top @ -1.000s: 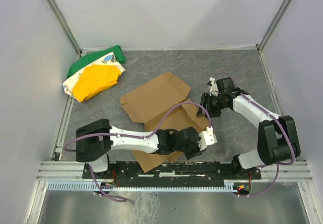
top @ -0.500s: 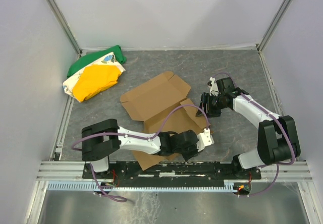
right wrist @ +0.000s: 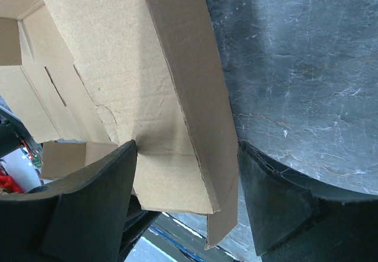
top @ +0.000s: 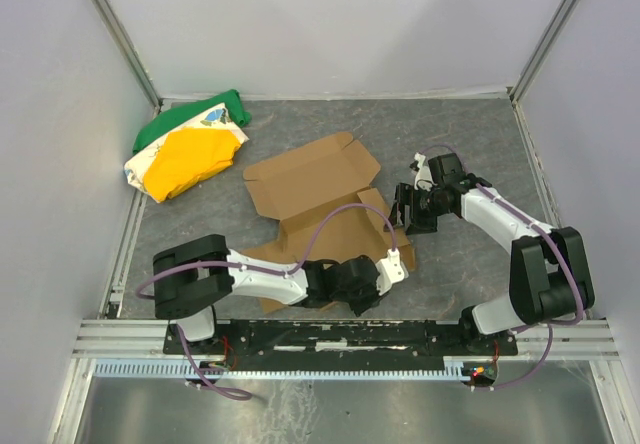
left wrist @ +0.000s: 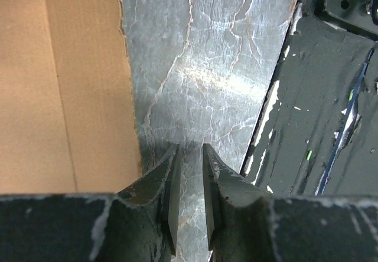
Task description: Fold the paper box
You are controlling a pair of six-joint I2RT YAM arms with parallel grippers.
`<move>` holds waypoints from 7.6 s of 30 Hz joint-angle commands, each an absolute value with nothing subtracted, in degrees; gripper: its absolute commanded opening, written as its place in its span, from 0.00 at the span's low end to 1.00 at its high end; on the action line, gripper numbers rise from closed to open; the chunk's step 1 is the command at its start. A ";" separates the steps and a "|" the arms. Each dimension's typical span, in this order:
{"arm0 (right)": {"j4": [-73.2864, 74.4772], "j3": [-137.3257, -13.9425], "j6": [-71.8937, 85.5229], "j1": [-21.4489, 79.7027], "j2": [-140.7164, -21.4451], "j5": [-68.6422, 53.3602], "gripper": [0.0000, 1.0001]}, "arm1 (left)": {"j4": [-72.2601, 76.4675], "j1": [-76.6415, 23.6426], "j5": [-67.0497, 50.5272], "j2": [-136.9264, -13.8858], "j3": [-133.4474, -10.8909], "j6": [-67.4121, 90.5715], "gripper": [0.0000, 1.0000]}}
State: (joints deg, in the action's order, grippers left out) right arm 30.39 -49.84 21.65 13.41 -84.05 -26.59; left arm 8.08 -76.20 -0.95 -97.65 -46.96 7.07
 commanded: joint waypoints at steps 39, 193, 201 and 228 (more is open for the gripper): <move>19.52 -55.01 27.08 13.49 -90.24 -35.18 0.82 | -5.31 -76.04 21.01 -82.05 -50.01 8.71 0.59; 17.48 -62.24 26.85 13.32 -102.23 -44.21 0.61 | -0.76 -34.54 -0.74 -96.92 -62.60 -17.74 0.94; 17.58 -62.31 26.62 13.37 -102.77 -44.38 0.61 | 1.56 -33.99 -1.89 -99.68 -61.02 -22.24 0.95; 16.56 -62.19 27.02 13.32 -103.49 -45.68 0.61 | 3.12 -31.56 -5.60 -102.40 -58.31 -22.43 0.36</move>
State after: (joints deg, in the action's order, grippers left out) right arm 18.68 -60.31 27.55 13.04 -103.15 -44.07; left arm 0.99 -31.62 -3.75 -105.65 -59.96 -21.17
